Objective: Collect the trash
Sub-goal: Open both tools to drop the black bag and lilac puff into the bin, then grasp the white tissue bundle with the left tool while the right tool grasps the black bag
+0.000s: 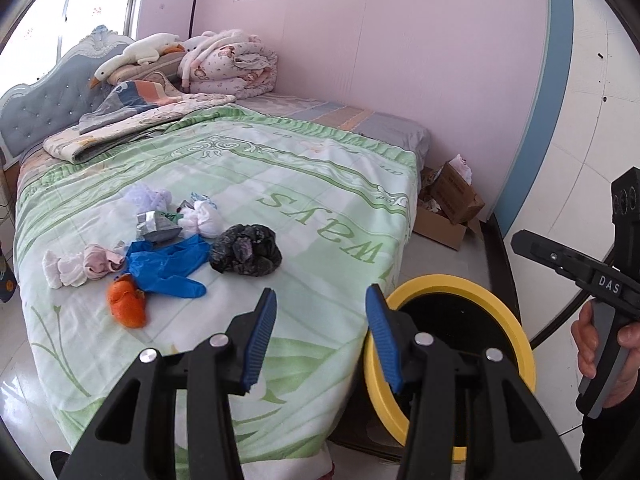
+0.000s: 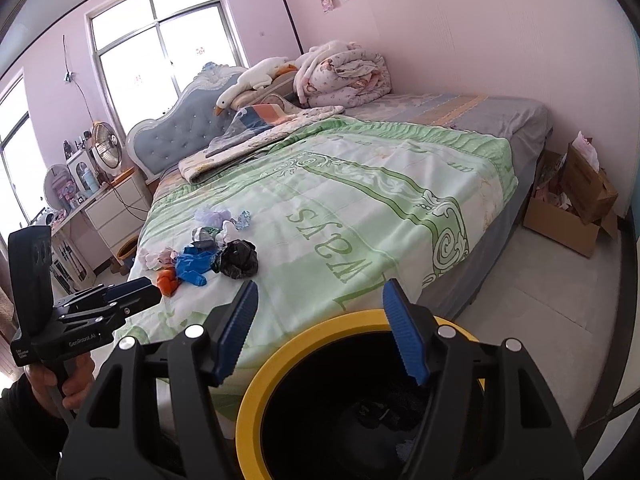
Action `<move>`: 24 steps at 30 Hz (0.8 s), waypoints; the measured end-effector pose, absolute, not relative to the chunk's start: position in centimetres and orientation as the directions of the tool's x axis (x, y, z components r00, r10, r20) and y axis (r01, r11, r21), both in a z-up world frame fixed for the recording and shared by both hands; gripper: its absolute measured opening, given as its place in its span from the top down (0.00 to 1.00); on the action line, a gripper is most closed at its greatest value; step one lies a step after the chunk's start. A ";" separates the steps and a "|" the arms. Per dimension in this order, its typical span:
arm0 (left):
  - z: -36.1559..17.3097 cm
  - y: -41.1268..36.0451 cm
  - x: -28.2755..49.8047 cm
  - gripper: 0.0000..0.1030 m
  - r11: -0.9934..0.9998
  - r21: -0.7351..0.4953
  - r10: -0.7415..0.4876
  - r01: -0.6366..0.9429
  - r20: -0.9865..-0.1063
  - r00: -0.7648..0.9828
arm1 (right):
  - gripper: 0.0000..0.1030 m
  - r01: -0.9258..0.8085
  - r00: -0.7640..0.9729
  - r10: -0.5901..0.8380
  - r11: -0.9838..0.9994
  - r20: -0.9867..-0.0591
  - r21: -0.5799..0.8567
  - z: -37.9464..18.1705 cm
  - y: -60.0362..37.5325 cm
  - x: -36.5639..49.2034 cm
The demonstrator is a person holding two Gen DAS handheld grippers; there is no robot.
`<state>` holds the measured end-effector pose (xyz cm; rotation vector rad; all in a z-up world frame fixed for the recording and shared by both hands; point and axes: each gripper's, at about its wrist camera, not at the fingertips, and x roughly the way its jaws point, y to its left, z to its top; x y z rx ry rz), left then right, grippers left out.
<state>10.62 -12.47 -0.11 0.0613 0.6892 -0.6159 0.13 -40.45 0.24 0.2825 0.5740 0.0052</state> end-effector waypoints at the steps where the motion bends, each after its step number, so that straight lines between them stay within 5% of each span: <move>1: 0.0 -12.0 10.9 0.57 0.828 -0.145 -0.506 0.542 -0.611 0.609 | 0.38 0.065 0.841 0.089 0.962 -0.534 0.263 0.4 -40.1 0.5; 24: 0.5 1.0 16.5 0.43 0.946 -0.151 -0.319 0.288 -0.608 0.727 | 0.34 -0.126 0.792 0.220 0.972 -0.570 0.200 0.2 -29.6 10.9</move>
